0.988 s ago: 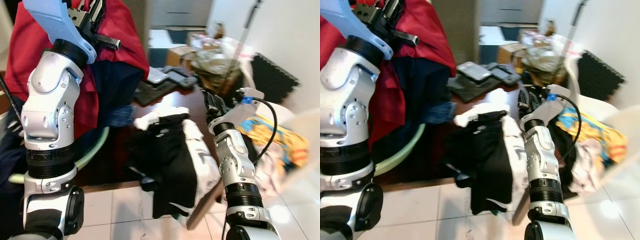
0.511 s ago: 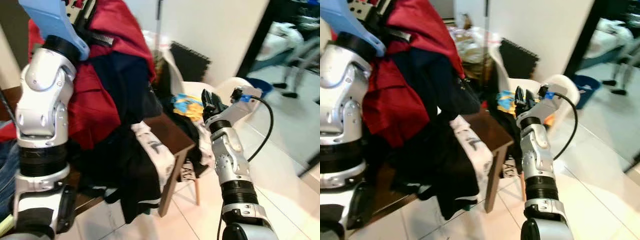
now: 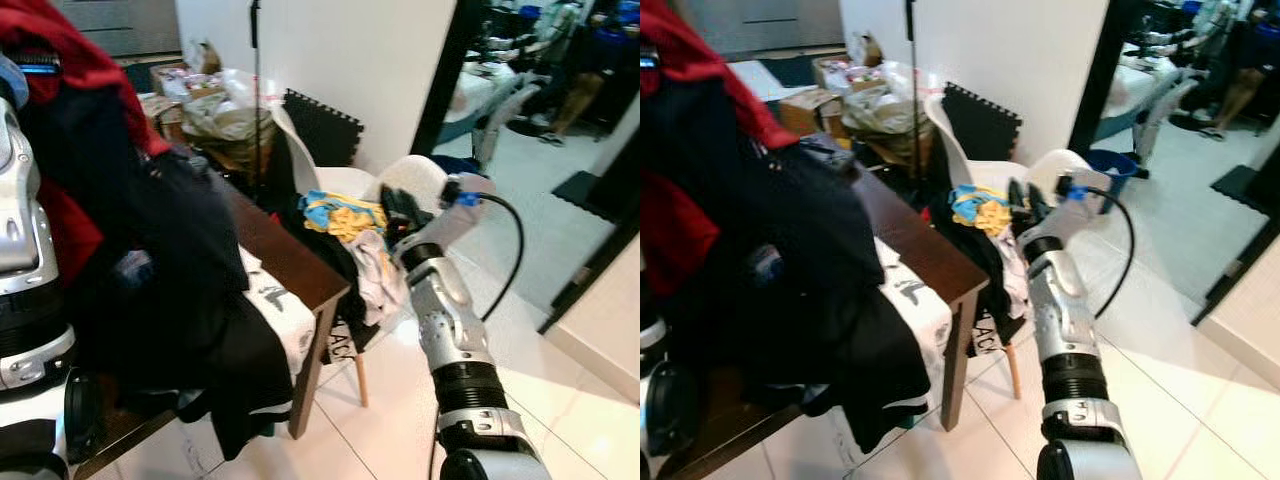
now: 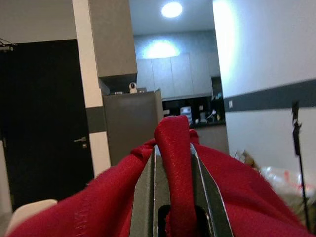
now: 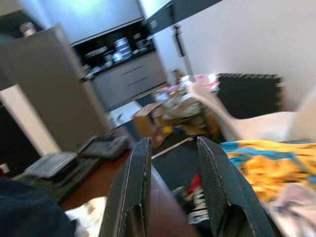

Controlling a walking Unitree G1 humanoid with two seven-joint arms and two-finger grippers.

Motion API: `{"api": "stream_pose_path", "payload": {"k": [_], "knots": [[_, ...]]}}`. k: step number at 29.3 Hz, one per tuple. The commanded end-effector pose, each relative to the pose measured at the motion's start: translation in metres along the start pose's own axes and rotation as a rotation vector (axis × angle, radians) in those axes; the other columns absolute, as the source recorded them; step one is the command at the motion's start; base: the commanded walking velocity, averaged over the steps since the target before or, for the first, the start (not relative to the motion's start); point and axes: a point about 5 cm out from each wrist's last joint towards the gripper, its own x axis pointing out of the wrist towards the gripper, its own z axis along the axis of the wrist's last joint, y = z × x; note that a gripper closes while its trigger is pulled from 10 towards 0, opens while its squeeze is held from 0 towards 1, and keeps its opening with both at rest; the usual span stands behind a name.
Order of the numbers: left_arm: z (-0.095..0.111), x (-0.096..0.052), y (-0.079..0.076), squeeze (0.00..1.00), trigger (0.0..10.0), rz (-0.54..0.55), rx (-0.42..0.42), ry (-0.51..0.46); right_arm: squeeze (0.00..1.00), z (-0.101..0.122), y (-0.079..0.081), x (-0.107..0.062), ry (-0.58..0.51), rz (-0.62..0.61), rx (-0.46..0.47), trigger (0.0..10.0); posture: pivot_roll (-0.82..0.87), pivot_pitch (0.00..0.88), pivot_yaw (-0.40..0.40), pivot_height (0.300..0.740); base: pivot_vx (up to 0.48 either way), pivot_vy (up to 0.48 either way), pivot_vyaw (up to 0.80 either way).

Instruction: Hang hanger

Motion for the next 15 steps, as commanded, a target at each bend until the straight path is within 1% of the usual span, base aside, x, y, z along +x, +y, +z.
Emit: {"api": "stream_pose_path", "payload": {"k": [1, 2, 3, 4, 8, 11, 14, 15], "knots": [[0.015, -0.0007, -0.0034, 0.0, 0.0, -0.017, 0.014, -0.071, 0.0, -0.004, -0.0047, -0.0022, 0.026, -0.012, -0.003, 10.0, 0.08, 0.0, -0.077, 0.74, 0.0, 0.0, 0.0], [0.0162, 0.0003, -0.0044, 0.0, 0.0, -0.024, 0.039, -0.08, 0.0, -0.0058, -0.0027, -0.0021, 0.038, 0.003, -0.02, 10.0, 0.09, 0.0, -0.077, 0.74, 0.0, 0.0, 0.0], [0.0162, 0.0003, -0.0044, 0.0, 0.0, -0.024, 0.039, -0.08, 0.0, -0.0058, -0.0027, -0.0021, 0.038, 0.003, -0.02, 10.0, 0.09, 0.0, -0.077, 0.74, 0.0, 0.0, 0.0], [0.0159, 0.0028, -0.0063, 0.0, 0.0, -0.03, 0.075, -0.081, 0.0, -0.0091, 0.0005, -0.0022, 0.053, 0.024, -0.039, 10.0, 0.09, 0.0, -0.074, 0.74, 0.0, 0.0, 0.0], [0.0156, 0.0038, -0.0069, 0.0, 0.0, -0.036, 0.088, -0.081, 0.0, -0.0098, 0.0013, -0.0021, 0.056, 0.029, -0.041, 10.0, 0.08, 0.0, -0.073, 0.74, 0.0, 0.0, 0.0], [0.0156, 0.0055, -0.0092, 0.0, 0.0, -0.049, 0.11, -0.079, 0.0, -0.0099, 0.0011, -0.0019, 0.057, 0.028, -0.042, 10.0, 0.09, 0.0, -0.07, 0.74, 0.0, 0.0, 0.8], [0.0152, 0.0057, -0.0102, 0.0, 0.0, -0.059, 0.111, -0.071, 0.0, -0.01, 0.0008, -0.002, 0.059, 0.03, -0.042, 10.0, 0.09, 0.0, -0.069, 0.74, 0.0, 0.0, 0.8], [0.0139, 0.0059, -0.0122, 0.0, 0.0, -0.077, 0.101, -0.051, 0.0, -0.0099, 0.0005, -0.0021, 0.06, 0.03, -0.041, 10.0, 0.09, 0.0, -0.068, 0.74, 0.0, 0.0, 0.8]]}}
